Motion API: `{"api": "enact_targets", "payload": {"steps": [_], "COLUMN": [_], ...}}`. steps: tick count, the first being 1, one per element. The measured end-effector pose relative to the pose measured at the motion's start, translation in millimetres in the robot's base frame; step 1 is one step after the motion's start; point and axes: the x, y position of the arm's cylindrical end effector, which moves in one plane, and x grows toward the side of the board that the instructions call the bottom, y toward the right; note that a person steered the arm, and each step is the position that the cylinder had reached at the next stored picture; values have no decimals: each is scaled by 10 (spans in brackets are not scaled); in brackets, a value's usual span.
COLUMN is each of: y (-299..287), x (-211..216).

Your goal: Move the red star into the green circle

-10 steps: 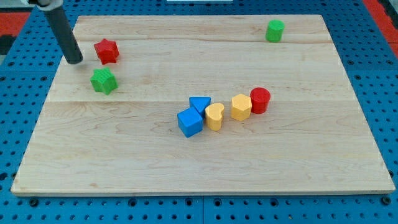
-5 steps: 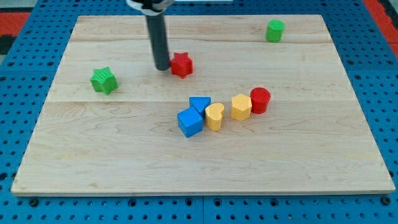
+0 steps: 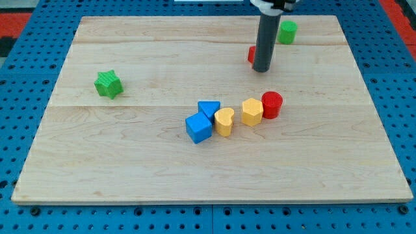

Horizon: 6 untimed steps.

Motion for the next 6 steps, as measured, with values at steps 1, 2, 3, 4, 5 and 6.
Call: {"api": "enact_targets", "payload": {"steps": [1, 2, 3, 4, 5, 6], "y": [0, -233, -264, 89, 235, -158], "x": [-257, -232, -337, -510, -481, 32]}}
